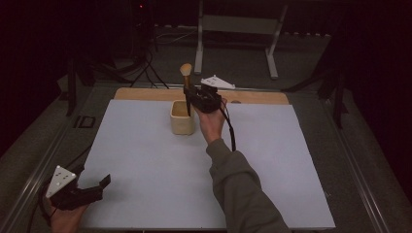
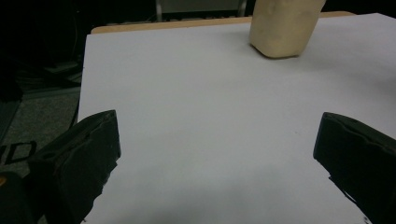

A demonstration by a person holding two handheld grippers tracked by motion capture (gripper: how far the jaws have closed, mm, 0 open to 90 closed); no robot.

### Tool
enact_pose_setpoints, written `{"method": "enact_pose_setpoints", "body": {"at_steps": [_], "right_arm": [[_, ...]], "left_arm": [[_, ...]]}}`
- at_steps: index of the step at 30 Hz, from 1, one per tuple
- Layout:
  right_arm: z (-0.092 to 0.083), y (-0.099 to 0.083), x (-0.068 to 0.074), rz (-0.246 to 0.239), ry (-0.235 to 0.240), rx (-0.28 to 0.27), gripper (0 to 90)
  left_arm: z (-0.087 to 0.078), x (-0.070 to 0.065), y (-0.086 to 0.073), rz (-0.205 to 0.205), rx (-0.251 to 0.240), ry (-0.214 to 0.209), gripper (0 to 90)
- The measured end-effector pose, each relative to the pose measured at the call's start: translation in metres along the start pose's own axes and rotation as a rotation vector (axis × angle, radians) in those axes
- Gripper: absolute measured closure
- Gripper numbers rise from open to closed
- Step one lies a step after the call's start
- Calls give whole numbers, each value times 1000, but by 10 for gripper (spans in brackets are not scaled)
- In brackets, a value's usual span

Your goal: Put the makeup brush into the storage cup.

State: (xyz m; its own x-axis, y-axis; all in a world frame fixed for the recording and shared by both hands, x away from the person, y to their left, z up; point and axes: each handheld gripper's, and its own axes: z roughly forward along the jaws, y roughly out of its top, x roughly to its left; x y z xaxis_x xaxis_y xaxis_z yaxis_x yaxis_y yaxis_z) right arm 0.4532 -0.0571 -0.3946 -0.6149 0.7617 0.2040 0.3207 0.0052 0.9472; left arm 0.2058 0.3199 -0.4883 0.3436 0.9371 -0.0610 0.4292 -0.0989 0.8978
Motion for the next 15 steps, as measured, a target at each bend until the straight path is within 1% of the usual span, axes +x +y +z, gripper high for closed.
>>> {"method": "enact_pose_setpoints", "body": {"at_steps": [7, 11, 15], "right_arm": [[6, 0, 1, -12, -6, 8, 741], [7, -1, -1, -7, -12, 11, 741], [7, -1, -1, -15, -15, 9, 741]], "left_arm": [[-3, 1, -1, -4, -2, 4, 18], [-3, 1, -1, -5, -2, 4, 18], [-2, 1, -1, -4, 0, 5, 18]]}}
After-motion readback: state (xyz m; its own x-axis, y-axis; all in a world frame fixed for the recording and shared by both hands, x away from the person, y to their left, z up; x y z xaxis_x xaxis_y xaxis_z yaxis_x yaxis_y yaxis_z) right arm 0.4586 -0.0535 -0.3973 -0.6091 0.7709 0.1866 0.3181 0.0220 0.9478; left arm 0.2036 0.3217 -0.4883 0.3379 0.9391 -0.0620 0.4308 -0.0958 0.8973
